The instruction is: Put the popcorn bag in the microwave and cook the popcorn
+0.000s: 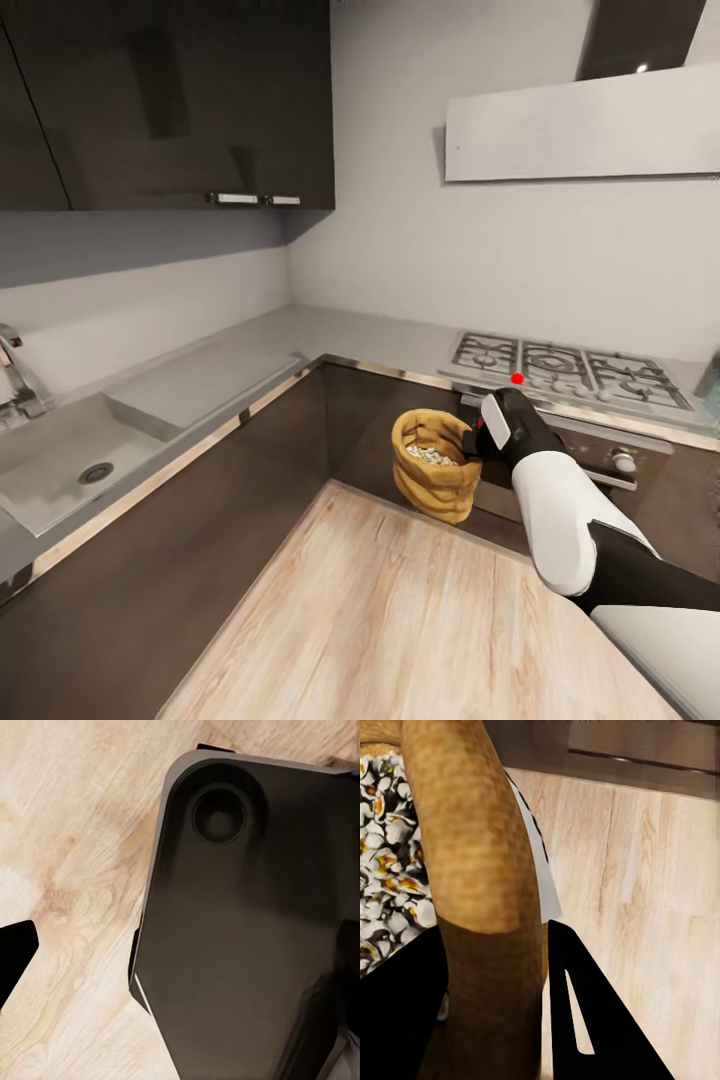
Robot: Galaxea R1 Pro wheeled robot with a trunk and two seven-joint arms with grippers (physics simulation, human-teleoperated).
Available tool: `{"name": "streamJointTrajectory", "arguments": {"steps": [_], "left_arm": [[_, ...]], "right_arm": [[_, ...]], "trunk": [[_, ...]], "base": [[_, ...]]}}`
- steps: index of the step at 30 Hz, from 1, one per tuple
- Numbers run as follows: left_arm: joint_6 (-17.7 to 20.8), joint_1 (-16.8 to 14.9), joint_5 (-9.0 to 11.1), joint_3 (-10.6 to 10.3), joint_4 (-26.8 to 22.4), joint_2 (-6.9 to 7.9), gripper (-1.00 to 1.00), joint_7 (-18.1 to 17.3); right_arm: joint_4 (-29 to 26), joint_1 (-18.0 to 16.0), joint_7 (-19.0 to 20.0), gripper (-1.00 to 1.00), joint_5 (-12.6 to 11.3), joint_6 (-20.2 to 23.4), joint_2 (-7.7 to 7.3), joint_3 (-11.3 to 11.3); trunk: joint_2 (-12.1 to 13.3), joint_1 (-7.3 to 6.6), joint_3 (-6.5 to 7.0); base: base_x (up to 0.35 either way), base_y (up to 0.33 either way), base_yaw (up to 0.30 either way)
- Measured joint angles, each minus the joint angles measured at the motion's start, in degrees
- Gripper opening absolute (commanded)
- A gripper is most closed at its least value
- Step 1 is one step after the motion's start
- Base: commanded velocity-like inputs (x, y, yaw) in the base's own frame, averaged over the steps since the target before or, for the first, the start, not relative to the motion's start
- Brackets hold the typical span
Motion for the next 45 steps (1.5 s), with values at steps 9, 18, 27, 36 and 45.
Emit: {"name": "streamJointTrajectory", "arguments": {"steps": [9, 18, 27, 36, 45], "left_arm": [[0.0, 0.0, 0.0, 0.0, 0.0, 0.00, 1.00, 0.0], [0.0, 0.0, 0.0, 0.0, 0.0, 0.00, 1.00, 0.0], [0.0, 0.0, 0.0, 0.0, 0.0, 0.00, 1.00, 0.0], [0.0, 0.0, 0.0, 0.0, 0.0, 0.00, 1.00, 0.0], [0.0, 0.0, 0.0, 0.0, 0.0, 0.00, 1.00, 0.0]], "right_arm": [[2.9, 0.0, 0.1, -1.00, 0.1, 0.0, 0.07, 0.0], [2.8, 0.0, -0.1, -1.00, 0.5, 0.0, -0.28, 0.0], [2.9, 0.0, 0.0, -1.00, 0.3, 0.0, -0.25, 0.0], [5.4, 0.0, -0.2, -1.00, 0.9, 0.0, -0.31, 0.0], [5.5, 0.0, -0.5, -1.00, 0.9, 0.0, -0.37, 0.0]], "trunk": [[0.0, 0.00, 0.79], [0.0, 0.00, 1.33], [0.0, 0.00, 1.34], [0.0, 0.00, 1.34], [0.0, 0.00, 1.34]], "base": [[0.000, 0.000, -0.117], [0.000, 0.000, -0.072], [0.000, 0.000, 0.000], [0.000, 0.000, -0.088], [0.000, 0.000, -0.250]]}}
